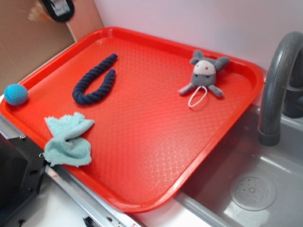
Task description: Grab the shell.
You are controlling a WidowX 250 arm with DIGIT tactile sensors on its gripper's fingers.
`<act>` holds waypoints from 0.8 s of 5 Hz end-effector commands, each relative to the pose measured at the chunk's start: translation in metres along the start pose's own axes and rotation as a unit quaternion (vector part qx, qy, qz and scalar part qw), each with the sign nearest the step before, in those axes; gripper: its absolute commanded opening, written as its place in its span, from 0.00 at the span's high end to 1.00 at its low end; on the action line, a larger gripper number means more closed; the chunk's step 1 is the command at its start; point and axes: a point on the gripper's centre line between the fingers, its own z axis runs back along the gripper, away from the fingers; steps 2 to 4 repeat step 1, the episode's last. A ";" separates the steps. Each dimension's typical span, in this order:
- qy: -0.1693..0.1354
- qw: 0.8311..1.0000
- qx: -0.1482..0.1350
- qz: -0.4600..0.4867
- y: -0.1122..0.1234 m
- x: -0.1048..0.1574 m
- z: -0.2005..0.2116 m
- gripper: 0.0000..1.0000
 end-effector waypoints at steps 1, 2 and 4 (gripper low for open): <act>-0.006 0.997 0.025 0.079 -0.009 -0.010 -0.003 1.00; -0.006 0.997 0.025 0.079 -0.009 -0.010 -0.003 1.00; -0.006 0.997 0.025 0.079 -0.009 -0.010 -0.003 1.00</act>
